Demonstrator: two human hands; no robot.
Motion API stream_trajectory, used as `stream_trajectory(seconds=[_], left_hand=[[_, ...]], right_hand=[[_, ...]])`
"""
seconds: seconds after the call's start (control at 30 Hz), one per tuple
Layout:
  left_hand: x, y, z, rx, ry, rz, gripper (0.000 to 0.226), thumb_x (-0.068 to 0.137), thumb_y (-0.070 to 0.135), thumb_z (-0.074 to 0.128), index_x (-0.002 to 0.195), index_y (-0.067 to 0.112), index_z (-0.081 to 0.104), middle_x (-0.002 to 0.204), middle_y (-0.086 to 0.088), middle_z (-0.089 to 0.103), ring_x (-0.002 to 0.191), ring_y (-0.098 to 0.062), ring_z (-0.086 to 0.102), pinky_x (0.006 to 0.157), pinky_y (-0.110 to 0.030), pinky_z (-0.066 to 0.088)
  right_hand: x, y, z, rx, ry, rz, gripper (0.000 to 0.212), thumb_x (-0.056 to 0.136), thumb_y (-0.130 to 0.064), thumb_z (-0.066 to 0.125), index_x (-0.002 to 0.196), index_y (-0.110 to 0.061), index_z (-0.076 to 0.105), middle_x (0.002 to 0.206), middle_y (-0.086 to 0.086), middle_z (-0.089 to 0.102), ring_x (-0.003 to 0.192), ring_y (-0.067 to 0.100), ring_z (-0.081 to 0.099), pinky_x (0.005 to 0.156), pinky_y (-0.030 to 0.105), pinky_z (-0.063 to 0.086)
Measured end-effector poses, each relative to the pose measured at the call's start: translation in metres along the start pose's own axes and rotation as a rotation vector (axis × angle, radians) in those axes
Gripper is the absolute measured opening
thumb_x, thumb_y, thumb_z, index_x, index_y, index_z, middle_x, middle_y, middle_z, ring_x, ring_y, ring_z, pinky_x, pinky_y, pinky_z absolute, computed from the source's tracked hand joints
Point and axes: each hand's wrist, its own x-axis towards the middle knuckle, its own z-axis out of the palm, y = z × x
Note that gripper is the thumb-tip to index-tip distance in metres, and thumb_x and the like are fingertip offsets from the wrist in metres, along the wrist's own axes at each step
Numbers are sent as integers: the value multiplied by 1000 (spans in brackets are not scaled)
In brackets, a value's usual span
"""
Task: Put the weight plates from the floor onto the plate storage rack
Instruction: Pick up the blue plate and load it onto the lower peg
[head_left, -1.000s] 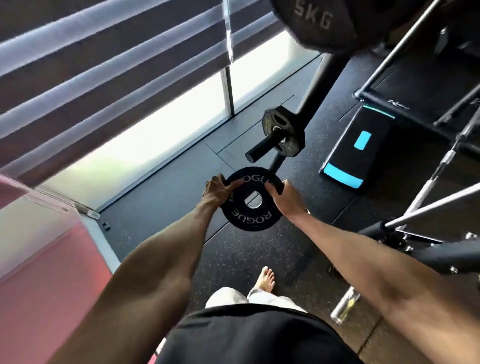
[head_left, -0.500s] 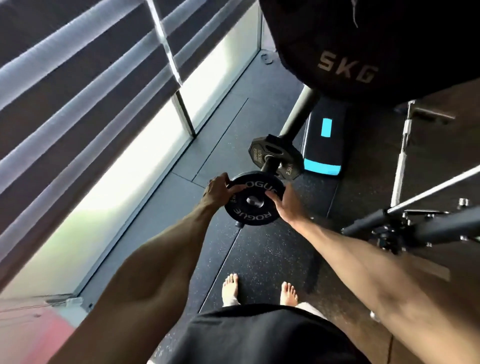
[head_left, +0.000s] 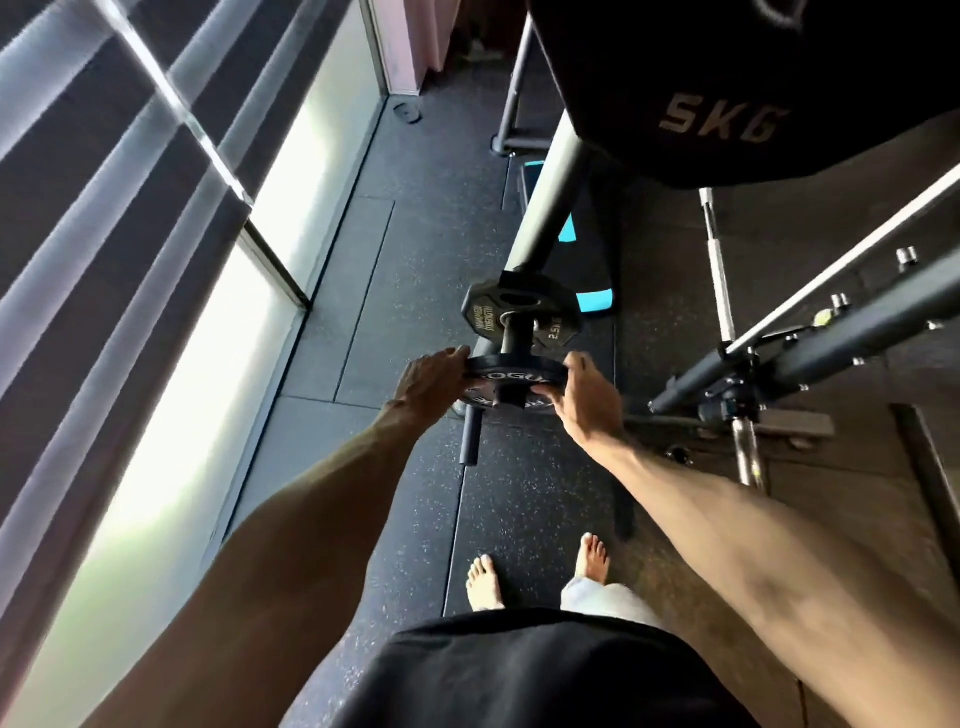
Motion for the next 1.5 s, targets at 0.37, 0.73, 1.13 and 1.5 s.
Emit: stream_trajectory(seconds=[0.37, 0.73, 1.13, 1.5], left_hand=[[82, 2, -14, 117, 29, 13, 28, 95, 33, 59, 111, 11, 63, 99, -17, 71, 91, -37, 70, 75, -41, 53], [74, 5, -26, 89, -154, -189, 56, 94, 50, 55, 132, 9, 51, 122, -14, 63, 112, -33, 62, 90, -41, 49], [-8, 51, 27, 33, -677, -358, 23, 101, 19, 49, 115, 5, 59, 86, -5, 64, 56, -13, 58, 42, -23, 41], [-54, 240, 117, 24, -854, -115, 25, 101, 32, 47, 104, 11, 61, 81, -2, 61, 87, -25, 66, 58, -25, 48]], right_hand=[[65, -18, -19, -191, -66, 301, 39, 87, -40, 73, 105, -6, 67, 106, 15, 72, 97, 33, 70, 80, 40, 56], [62, -16, -17, -128, -169, 378, 62, 90, -55, 63, 121, -3, 52, 117, 17, 67, 105, 35, 67, 82, 41, 53], [-14, 54, 9, 128, -528, 367, 43, 99, -37, 50, 84, 0, 64, 80, 18, 73, 66, 33, 73, 56, 50, 61], [-164, 209, -27, 107, -502, 422, 39, 96, -40, 52, 94, -5, 69, 104, 21, 72, 95, 36, 69, 84, 38, 56]])
